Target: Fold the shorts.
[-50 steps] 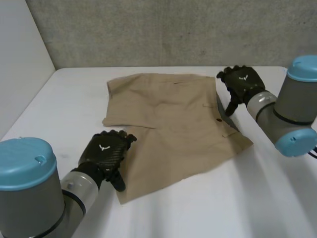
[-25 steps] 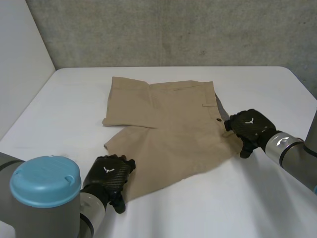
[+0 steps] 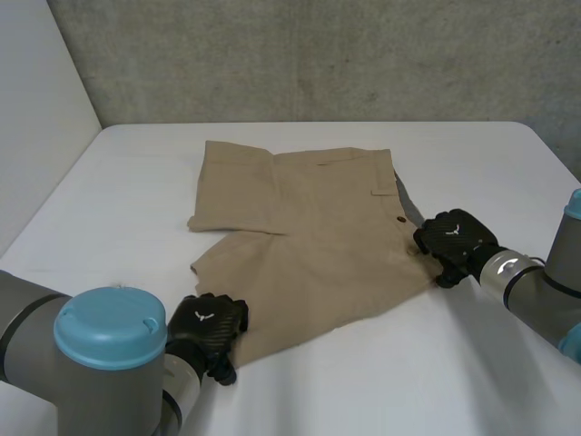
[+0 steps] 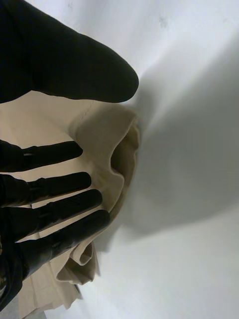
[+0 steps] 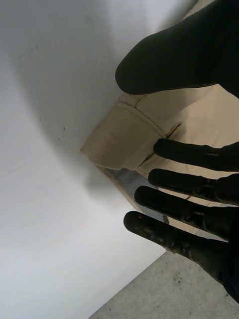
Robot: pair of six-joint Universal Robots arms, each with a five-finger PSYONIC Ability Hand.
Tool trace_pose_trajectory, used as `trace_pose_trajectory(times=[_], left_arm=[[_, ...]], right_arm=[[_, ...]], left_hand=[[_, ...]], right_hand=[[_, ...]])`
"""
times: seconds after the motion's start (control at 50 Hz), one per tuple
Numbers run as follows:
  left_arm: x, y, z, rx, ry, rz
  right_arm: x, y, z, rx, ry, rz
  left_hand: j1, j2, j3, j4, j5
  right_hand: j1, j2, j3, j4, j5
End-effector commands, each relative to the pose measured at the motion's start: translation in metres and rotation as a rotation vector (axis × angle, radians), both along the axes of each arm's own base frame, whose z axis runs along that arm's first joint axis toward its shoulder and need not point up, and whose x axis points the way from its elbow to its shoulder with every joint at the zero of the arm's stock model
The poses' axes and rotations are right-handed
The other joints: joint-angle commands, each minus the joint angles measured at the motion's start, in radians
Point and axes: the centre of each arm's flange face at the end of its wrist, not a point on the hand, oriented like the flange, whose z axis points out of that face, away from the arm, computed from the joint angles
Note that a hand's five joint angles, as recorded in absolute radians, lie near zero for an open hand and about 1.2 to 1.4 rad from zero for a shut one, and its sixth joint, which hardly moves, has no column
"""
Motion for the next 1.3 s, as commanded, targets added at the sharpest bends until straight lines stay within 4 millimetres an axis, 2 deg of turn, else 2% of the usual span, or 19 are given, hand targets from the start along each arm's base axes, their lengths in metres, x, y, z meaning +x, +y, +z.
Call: trace_pose_trajectory(times=[0.02, 0.16, 0.22, 0.24, 0.28, 0.38, 0.44, 0.52, 0.56, 0.64, 0.68, 0.78, 0.94, 1.02, 1.1, 1.14, 1.2, 1.24, 1.3], left_arm=[[-0.002, -0.004, 0.001, -0.022, 0.017, 0.005], [-0.003, -0.009, 0.002, -0.048, 0.032, 0.01], [-0.005, -0.011, 0.0, -0.058, 0.034, 0.01], [-0.008, -0.009, -0.012, -0.021, -0.002, -0.002], [-0.008, -0.009, -0.013, -0.02, -0.003, -0.002], [-0.01, -0.011, -0.015, -0.02, -0.004, -0.003], [-0.012, -0.013, -0.01, -0.036, 0.005, -0.004], [-0.012, -0.013, 0.015, -0.091, 0.051, -0.003], [-0.008, -0.012, 0.043, -0.154, 0.103, 0.006], [0.0, -0.006, 0.076, -0.221, 0.157, 0.012], [0.003, -0.003, 0.09, -0.246, 0.177, 0.015], [0.022, 0.015, 0.135, -0.314, 0.213, 0.018], [0.054, 0.056, 0.172, -0.329, 0.217, 0.01], [0.067, 0.077, 0.18, -0.302, 0.215, -0.021], [0.069, 0.088, 0.179, -0.263, 0.218, -0.074], [0.068, 0.085, 0.177, -0.258, 0.222, -0.08], [0.066, 0.068, 0.171, -0.266, 0.22, -0.048], [0.06, 0.043, 0.16, -0.253, 0.201, -0.013], [0.052, 0.019, 0.149, -0.238, 0.19, 0.008]], right_arm=[[0.0, -0.002, 0.0, -0.005, 0.0, -0.001], [0.001, -0.001, 0.003, -0.011, 0.0, 0.0], [0.001, -0.001, 0.005, -0.013, -0.002, 0.001], [0.001, 0.007, 0.008, -0.002, -0.003, 0.001], [0.001, 0.008, 0.008, -0.002, -0.003, 0.001], [-0.001, 0.008, 0.009, 0.0, -0.001, -0.008], [-0.001, 0.011, 0.013, -0.005, -0.001, -0.01], [-0.003, 0.019, 0.024, -0.014, -0.003, -0.015], [-0.004, 0.027, 0.03, -0.004, 0.003, -0.017], [-0.007, 0.041, 0.045, 0.036, 0.009, -0.033], [-0.009, 0.05, 0.061, 0.037, 0.011, -0.035], [-0.013, 0.075, 0.085, 0.094, 0.027, -0.029], [-0.034, 0.124, 0.122, 0.195, 0.148, -0.022], [-0.045, 0.152, 0.142, 0.214, 0.229, 0.006], [-0.047, 0.164, 0.15, 0.226, 0.245, 0.053], [-0.044, 0.165, 0.15, 0.213, 0.226, 0.086], [-0.044, 0.158, 0.148, 0.208, 0.199, 0.103], [-0.046, 0.139, 0.135, 0.24, 0.18, 0.101], [-0.047, 0.116, 0.118, 0.265, 0.162, 0.082]], left_hand=[[0.188, 0.197, 0.198, 0.195, 0.199], [0.34, 0.349, 0.351, 0.347, 0.351], [0.422, 0.432, 0.433, 0.43, 0.433], [0.287, 0.296, 0.297, 0.294, 0.298], [0.346, 0.355, 0.356, 0.353, 0.357], [0.771, 0.78, 0.781, 0.778, 0.782], [0.772, 0.781, 0.782, 0.779, 0.783], [0.772, 0.781, 0.782, 0.779, 0.783], [0.772, 0.781, 0.782, 0.779, 0.783], [0.772, 0.781, 0.782, 0.779, 0.783], [0.772, 0.781, 0.782, 0.779, 0.783], [0.772, 0.781, 0.782, 0.779, 0.783], [0.772, 0.781, 0.782, 0.779, 0.783], [0.772, 0.781, 0.782, 0.779, 0.783], [0.772, 0.781, 0.782, 0.779, 0.783], [0.772, 0.781, 0.782, 0.779, 0.783], [0.772, 0.781, 0.782, 0.779, 0.783], [0.772, 0.781, 0.782, 0.779, 0.783], [0.772, 0.781, 0.782, 0.779, 0.783]], right_hand=[[0.355, 0.235, 0.236, 0.235, 0.277], [0.749, 0.628, 0.629, 0.628, 0.67], [0.751, 0.631, 0.631, 0.631, 0.672], [0.751, 0.631, 0.631, 0.631, 0.672], [0.751, 0.631, 0.631, 0.631, 0.672], [0.751, 0.631, 0.631, 0.631, 0.672], [0.751, 0.631, 0.631, 0.631, 0.672], [0.751, 0.631, 0.631, 0.631, 0.672], [0.751, 0.631, 0.631, 0.631, 0.672], [0.751, 0.631, 0.631, 0.631, 0.672], [0.751, 0.631, 0.631, 0.631, 0.672], [0.751, 0.631, 0.631, 0.631, 0.672], [0.751, 0.631, 0.631, 0.631, 0.672], [0.751, 0.631, 0.631, 0.631, 0.672], [0.751, 0.631, 0.631, 0.631, 0.672], [0.751, 0.631, 0.631, 0.631, 0.672], [0.751, 0.631, 0.631, 0.631, 0.672], [0.751, 0.631, 0.631, 0.631, 0.672], [0.751, 0.631, 0.631, 0.631, 0.672]])
